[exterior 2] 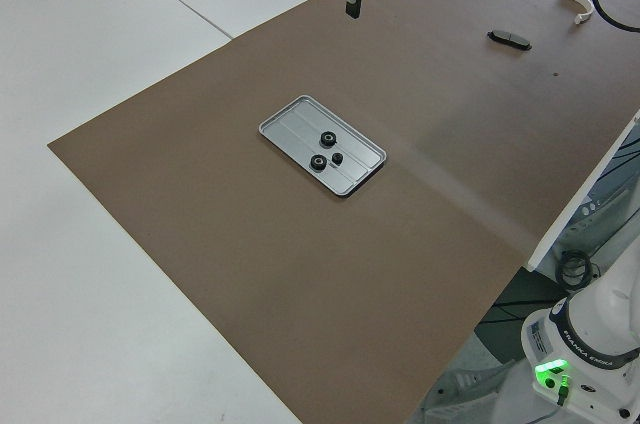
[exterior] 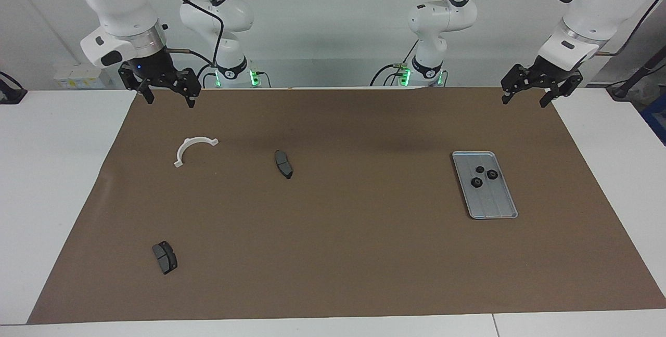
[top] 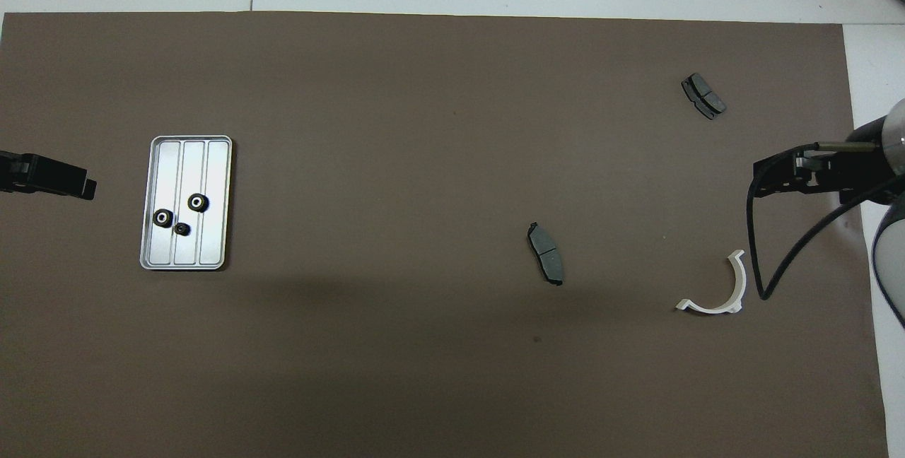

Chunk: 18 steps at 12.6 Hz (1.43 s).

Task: Place bearing gear from tray to pile
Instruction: 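Lower the left gripper into the tray and grasp a black gear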

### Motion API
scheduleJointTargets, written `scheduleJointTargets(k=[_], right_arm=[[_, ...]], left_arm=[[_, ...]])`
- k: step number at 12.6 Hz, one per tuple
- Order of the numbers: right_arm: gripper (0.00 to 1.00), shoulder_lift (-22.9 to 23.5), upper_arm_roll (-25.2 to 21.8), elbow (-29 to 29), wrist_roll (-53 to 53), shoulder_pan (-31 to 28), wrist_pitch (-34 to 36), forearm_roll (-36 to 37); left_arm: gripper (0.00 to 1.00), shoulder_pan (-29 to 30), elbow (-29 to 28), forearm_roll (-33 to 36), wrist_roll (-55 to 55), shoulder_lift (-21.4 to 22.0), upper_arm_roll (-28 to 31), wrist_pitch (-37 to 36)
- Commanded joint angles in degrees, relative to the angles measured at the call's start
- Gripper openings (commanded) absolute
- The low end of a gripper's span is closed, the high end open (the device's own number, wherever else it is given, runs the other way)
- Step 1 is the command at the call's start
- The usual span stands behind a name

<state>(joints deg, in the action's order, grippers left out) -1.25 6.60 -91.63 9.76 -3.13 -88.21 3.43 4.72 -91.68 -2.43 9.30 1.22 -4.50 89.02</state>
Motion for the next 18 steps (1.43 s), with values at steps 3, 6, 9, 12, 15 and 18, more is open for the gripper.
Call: scheduleJointTargets(k=[3,6,9,12,15,18], right_arm=[[1.0,-0.77,0.34,-0.92,-1.41,-0.74,-1.0,-0.97],[1.0,-0.77,0.34,-0.92,-1.41,-0.74,-1.0,-0.97],[1.0,-0.77,0.34,-0.92,-1.41,-0.74,-1.0,-0.97],[1.0,-0.77,0.34,-0.92,-1.41,-0.74,-1.0,-0.97],[1.0,-0.77,0.34,-0.92,-1.41,-0.74,-1.0,-0.97],[1.0,-0.77,0.34,-0.92,-1.41,-0.74,-1.0,-0.97]], left_arm=[[1.0,-0.06,-0.42,-0.29,-1.03,0.89,0.45,-0.78],[1.0,0.11,-3.49,-0.29,-0.51,0.63,0.45,0.79],[1.0,-0.59,-9.28,-0.29,-0.51,0.8,0.45,7.12],[1.0,0.37,-9.74,-0.29,-0.33,-1.56,0.37,10.11],[1.0,0.46,-10.62,-0.29,-0.25,-4.64,0.45,13.97],[1.0,0.55,-14.11,-0.29,-0.16,-6.05,0.63,19.93]])
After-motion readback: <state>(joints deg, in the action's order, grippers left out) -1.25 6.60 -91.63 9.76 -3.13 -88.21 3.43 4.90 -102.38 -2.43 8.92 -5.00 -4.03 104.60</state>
